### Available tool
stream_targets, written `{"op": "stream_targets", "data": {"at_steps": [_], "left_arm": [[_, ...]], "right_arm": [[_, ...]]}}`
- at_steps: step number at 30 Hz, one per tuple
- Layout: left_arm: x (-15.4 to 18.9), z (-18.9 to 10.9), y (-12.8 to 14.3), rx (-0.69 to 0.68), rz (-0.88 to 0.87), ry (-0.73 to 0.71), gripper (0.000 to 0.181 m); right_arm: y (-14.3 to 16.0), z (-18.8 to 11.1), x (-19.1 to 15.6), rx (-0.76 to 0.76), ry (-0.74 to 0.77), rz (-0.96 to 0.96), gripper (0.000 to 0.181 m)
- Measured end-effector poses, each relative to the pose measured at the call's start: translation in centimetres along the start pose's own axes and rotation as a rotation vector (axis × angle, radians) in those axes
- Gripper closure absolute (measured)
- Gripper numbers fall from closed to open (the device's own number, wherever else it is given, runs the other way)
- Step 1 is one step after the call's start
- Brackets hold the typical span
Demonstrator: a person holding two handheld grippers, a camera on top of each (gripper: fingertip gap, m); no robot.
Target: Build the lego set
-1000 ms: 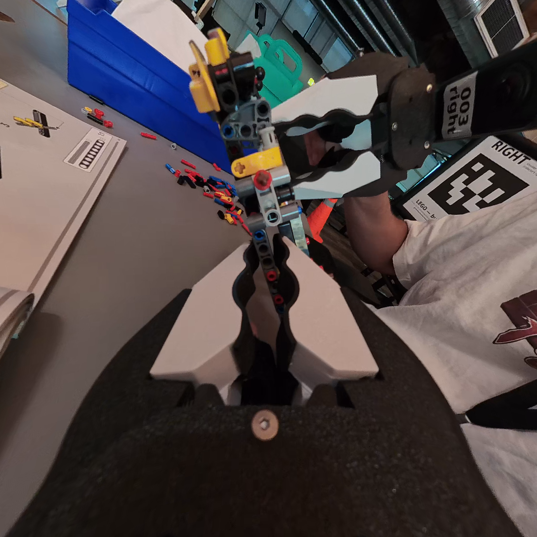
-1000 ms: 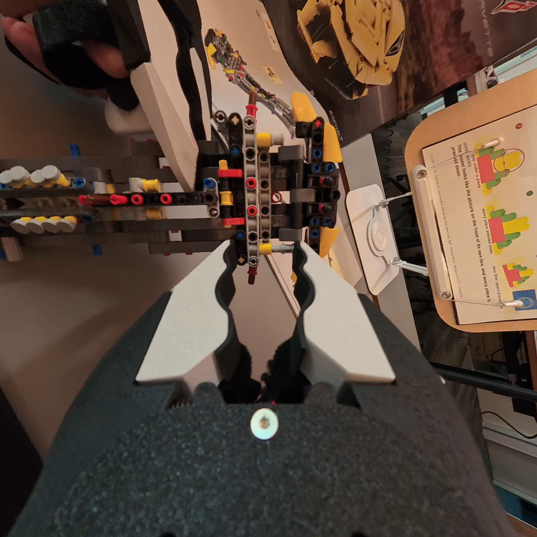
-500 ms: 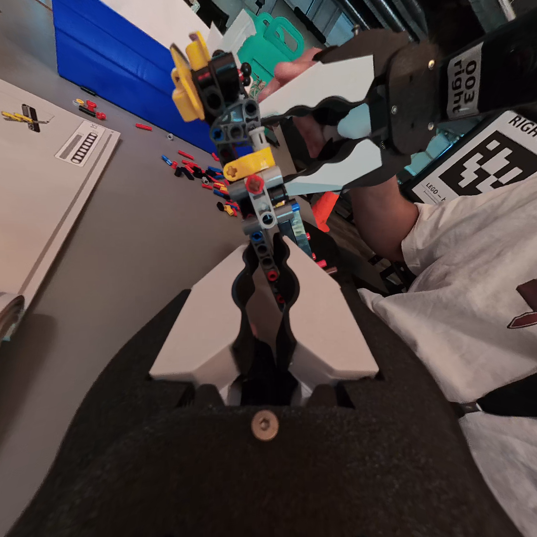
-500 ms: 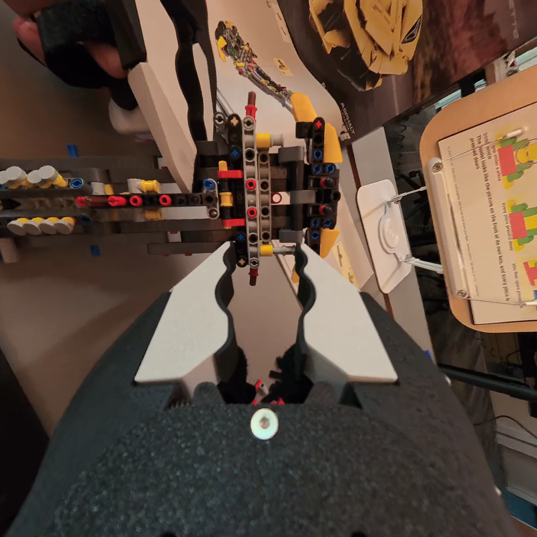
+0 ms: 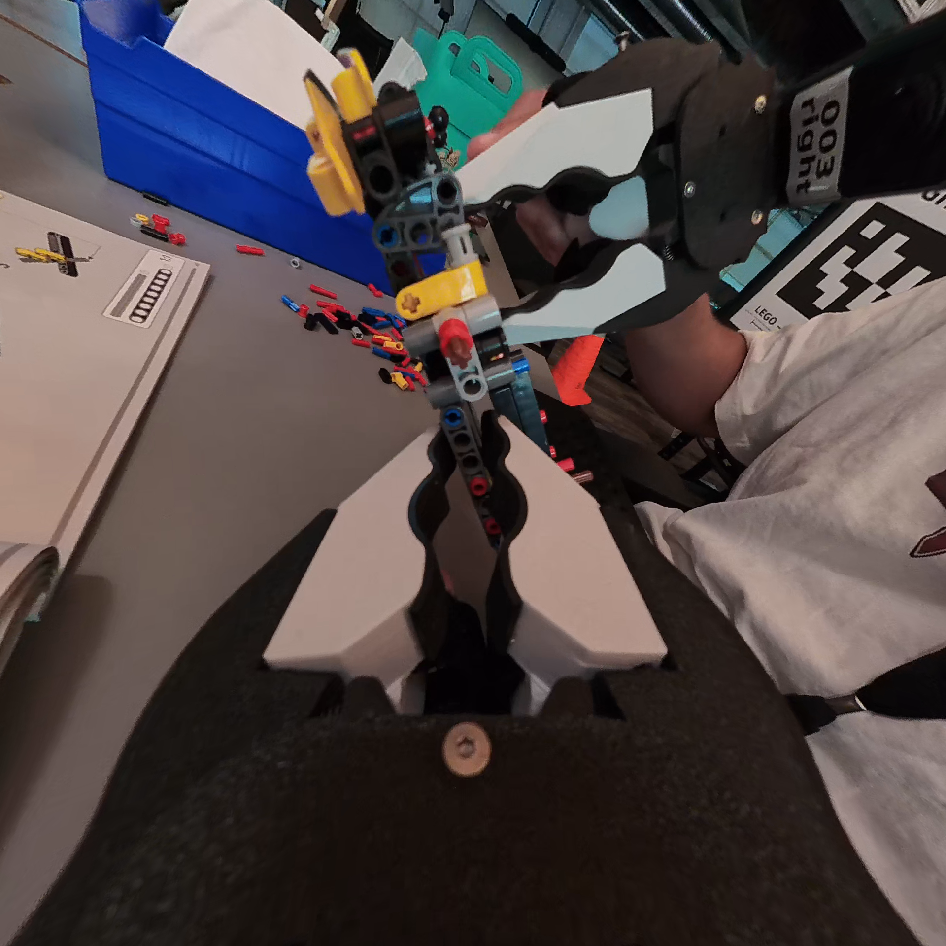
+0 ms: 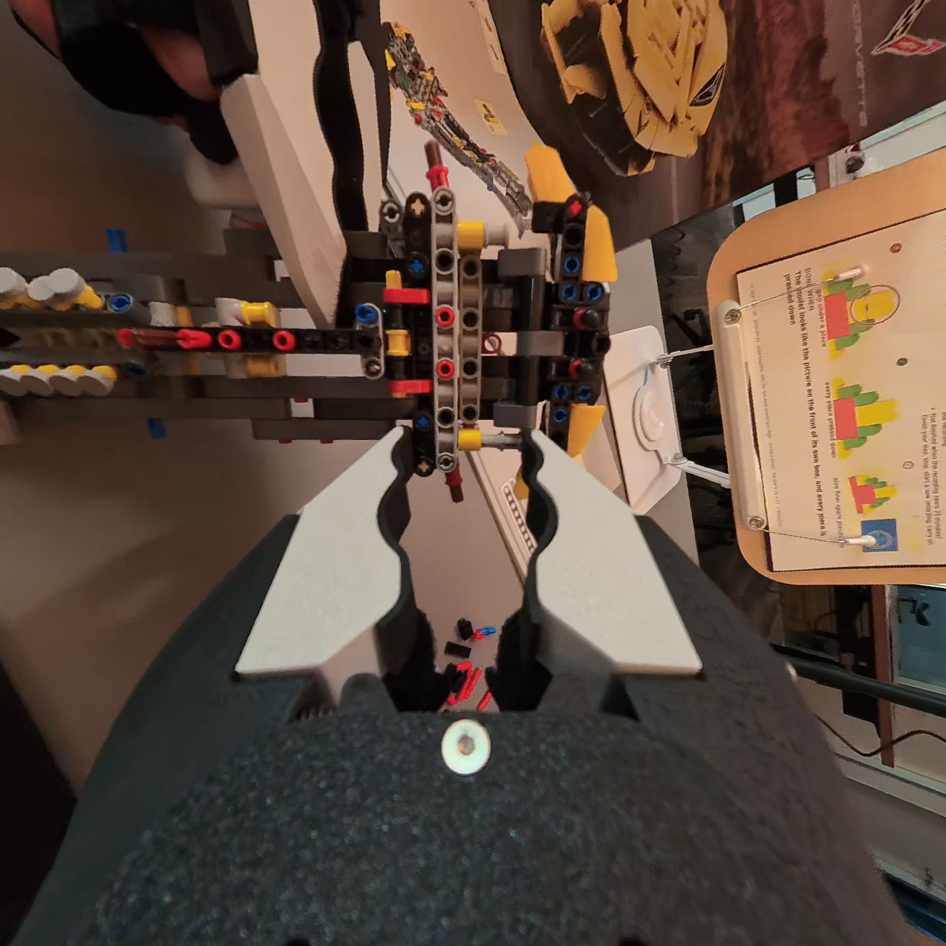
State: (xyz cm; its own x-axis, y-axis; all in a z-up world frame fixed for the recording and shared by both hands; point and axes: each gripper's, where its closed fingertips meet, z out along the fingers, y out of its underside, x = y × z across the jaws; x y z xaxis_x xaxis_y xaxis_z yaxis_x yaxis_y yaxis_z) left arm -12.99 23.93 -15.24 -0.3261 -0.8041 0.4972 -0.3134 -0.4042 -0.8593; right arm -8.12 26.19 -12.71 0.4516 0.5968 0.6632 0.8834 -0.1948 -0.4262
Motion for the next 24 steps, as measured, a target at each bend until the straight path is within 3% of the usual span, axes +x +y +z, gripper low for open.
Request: {"op": "stream_targets", "data": {"at_steps": [8,24], "left_arm": [[0.14,0.13,0.19,-0.012,-0.001,0.006,0.171],[-0.08,0.44,0.45,-0.023,0.008,-0.007,0.171]], "right_arm": [[0.36,0.16,-0.35,-0.006,-0.036,0.047,0.141],[0.67,0.25,-0.57,-0.012,-0.017,-0.035,0.143]]}}
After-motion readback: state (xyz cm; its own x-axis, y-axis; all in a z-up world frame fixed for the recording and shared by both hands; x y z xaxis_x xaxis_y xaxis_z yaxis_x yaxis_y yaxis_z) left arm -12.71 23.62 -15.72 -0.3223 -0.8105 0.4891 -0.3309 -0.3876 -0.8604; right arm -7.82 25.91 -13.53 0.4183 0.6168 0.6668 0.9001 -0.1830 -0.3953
